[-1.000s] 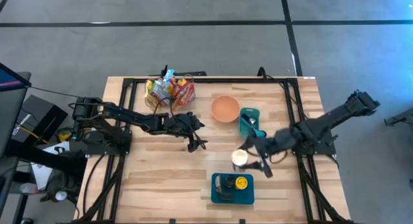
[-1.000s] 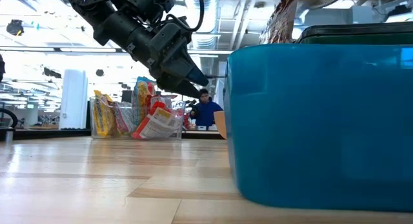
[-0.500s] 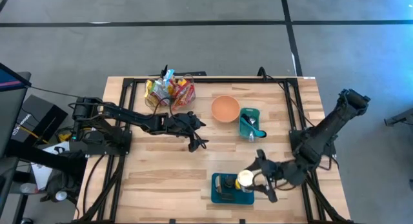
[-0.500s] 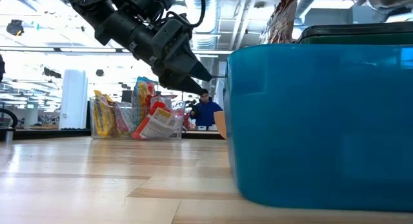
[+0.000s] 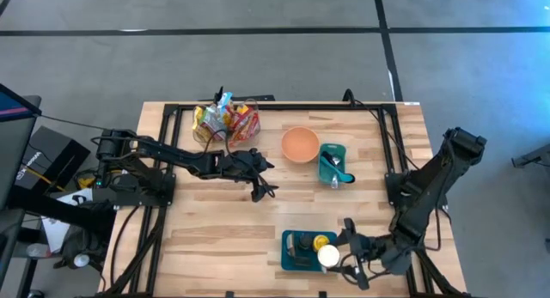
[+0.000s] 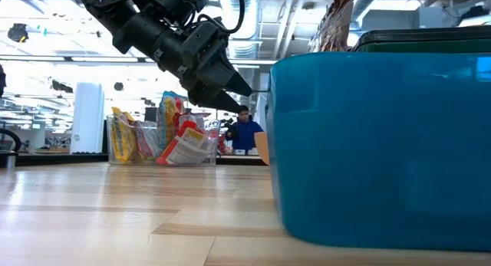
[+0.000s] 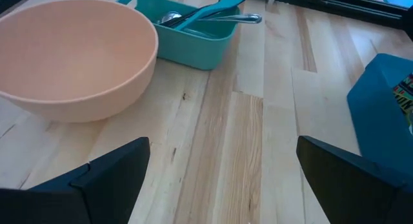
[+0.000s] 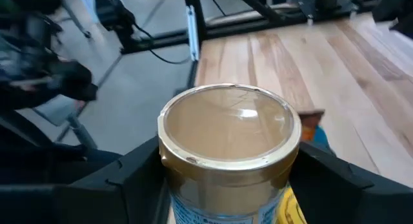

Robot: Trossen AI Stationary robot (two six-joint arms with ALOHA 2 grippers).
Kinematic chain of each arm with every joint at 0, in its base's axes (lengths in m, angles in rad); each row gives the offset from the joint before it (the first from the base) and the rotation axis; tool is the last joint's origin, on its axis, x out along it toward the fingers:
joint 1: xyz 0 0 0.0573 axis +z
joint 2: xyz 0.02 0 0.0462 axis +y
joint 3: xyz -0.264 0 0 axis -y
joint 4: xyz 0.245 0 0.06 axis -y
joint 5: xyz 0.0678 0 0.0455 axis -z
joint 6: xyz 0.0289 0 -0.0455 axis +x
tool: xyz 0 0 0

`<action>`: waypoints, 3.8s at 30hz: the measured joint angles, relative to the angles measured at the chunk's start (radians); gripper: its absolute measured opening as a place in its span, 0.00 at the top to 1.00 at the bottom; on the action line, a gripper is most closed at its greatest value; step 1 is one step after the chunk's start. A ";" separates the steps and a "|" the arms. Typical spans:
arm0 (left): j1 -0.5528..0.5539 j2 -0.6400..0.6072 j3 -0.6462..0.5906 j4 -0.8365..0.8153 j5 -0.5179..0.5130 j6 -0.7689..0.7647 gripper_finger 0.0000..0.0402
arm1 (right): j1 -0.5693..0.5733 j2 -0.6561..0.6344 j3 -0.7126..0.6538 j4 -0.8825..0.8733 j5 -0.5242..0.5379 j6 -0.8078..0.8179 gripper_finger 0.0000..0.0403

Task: Pick & Place Food Item
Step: Put the gold seasoning bottle into the blue bin

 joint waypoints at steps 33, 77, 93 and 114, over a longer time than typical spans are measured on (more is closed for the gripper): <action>0.000 0.000 0.000 -0.001 0.000 -0.009 0.04 | 0.104 0.183 0.000 0.051 0.298 0.063 0.30; 0.000 0.000 0.000 -0.001 0.000 -0.026 0.04 | 0.101 0.249 0.000 0.029 0.337 0.085 0.30; 0.000 0.000 0.000 -0.001 0.000 -0.026 0.04 | 0.108 0.315 0.000 0.083 0.358 0.093 0.30; 0.000 0.000 0.000 -0.001 0.000 -0.026 0.04 | 0.041 0.314 0.000 0.053 0.211 0.149 0.30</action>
